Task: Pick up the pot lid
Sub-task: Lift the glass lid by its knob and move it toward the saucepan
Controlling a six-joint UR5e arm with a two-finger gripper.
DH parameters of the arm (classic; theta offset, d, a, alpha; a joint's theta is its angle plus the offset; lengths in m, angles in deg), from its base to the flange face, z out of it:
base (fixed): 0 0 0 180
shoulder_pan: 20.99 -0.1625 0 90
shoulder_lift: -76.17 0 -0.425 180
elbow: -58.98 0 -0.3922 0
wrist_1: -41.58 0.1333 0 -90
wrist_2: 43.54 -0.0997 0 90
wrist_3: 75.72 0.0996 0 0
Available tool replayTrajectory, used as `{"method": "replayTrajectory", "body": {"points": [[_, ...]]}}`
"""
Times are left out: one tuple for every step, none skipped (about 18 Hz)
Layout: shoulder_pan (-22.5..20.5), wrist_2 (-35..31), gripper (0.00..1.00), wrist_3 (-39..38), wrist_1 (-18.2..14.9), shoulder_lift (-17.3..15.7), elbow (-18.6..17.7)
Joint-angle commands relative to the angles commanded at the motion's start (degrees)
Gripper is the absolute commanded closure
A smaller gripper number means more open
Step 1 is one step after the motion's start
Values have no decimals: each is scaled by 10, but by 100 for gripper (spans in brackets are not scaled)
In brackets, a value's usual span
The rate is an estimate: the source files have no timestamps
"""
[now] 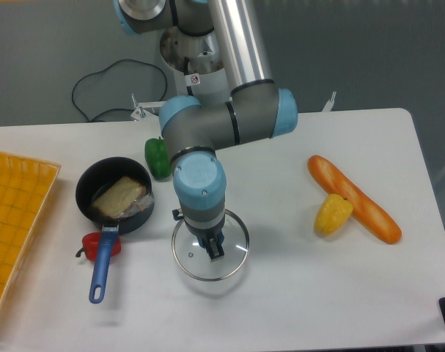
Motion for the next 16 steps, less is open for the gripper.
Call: {"method": "replayTrajectory", "body": {"points": [[1,7,38,0,-6,-6,0],[2,11,38,0,-12,-11,1],[4,13,38,-1,-14,-12,3],[11,13,38,-1,-15,-15,3],[16,13,38,-2,-16,-15,2],[18,13,38,-2,-15,-16,3],[20,13,38,-3,-16,-16,2],[25,13,38,-4,-16,-18,0],[25,13,38,-4,-16,-22,-1],[26,13,38,-5,-16,-22,-1],[26,13,38,-4,-16,-22,-3],[26,13,38,-5,-17,-22,-4],[26,12,37,-5,-17,-23,-4],[26,12,38,-5,-17,-23,-5],[26,12,37,-4,-16,-23,-9],[26,12,37,-5,-16,-23,-10]]}}
